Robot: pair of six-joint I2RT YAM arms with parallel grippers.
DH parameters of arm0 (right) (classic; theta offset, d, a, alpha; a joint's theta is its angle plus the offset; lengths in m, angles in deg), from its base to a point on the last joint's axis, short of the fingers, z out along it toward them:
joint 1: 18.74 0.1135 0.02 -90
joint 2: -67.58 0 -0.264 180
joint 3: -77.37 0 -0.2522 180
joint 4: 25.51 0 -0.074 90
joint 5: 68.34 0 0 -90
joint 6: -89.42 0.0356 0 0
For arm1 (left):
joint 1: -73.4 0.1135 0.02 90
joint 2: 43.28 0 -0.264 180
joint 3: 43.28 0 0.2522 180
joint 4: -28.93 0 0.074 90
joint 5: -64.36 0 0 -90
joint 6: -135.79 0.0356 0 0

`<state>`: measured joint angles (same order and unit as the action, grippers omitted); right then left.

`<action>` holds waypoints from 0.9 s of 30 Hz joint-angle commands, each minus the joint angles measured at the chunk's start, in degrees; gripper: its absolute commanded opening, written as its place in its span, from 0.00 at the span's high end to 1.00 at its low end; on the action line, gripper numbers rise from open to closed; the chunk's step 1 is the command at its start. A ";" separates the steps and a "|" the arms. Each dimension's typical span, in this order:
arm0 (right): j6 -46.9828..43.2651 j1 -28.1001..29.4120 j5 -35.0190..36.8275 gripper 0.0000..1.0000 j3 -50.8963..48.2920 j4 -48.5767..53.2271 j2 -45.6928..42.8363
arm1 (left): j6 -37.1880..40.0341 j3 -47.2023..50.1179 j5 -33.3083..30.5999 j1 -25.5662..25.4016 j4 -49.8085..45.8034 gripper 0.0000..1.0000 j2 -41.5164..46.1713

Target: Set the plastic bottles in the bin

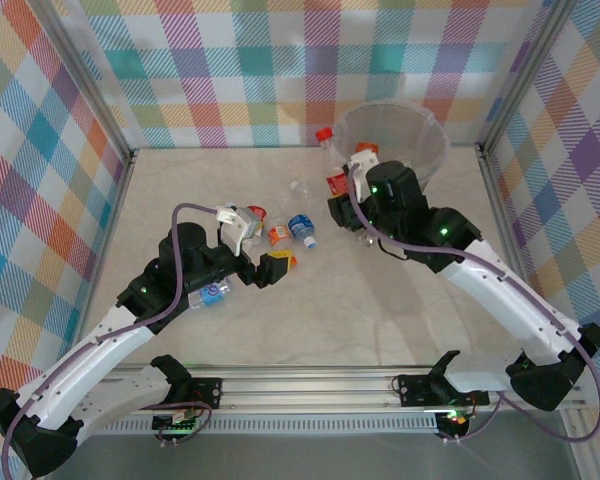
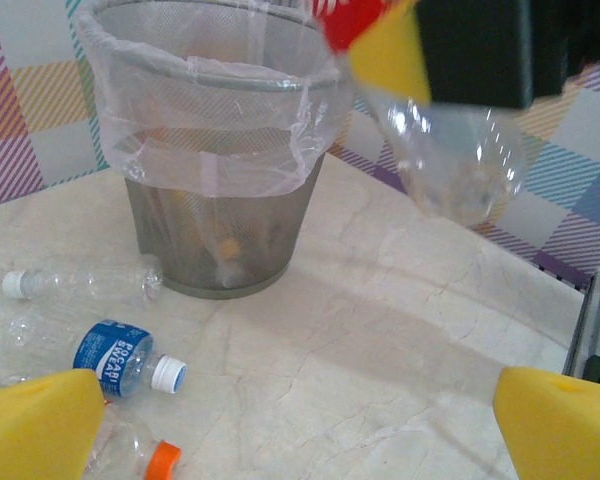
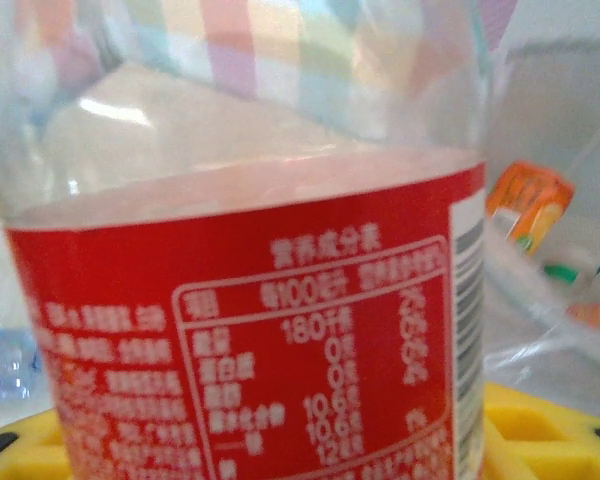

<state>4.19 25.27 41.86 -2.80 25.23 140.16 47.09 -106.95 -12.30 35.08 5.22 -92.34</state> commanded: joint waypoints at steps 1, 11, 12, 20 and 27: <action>-3.69 -0.12 3.17 0.44 5.61 0.43 2.08 | 0.28 -0.08 -0.95 0.54 0.70 0.00 -0.13; -5.04 -9.11 -0.29 0.42 20.59 0.12 11.28 | 1.20 -0.88 -1.49 0.53 -0.66 0.00 -0.42; -4.47 -10.64 -1.69 0.42 21.60 0.12 12.28 | 1.26 -0.81 -1.42 0.55 -0.68 0.00 -0.37; -1.67 -22.66 -13.18 0.44 28.96 -0.33 22.27 | 1.50 -1.38 -0.77 0.55 -1.38 0.00 -0.79; 0.89 -28.60 -18.65 0.44 30.72 -2.25 27.85 | 1.75 -1.66 -0.59 0.53 -1.78 0.00 -0.87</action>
<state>2.97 -1.72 27.57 25.17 25.29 166.95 48.07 -107.01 -13.28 35.08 4.30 -93.15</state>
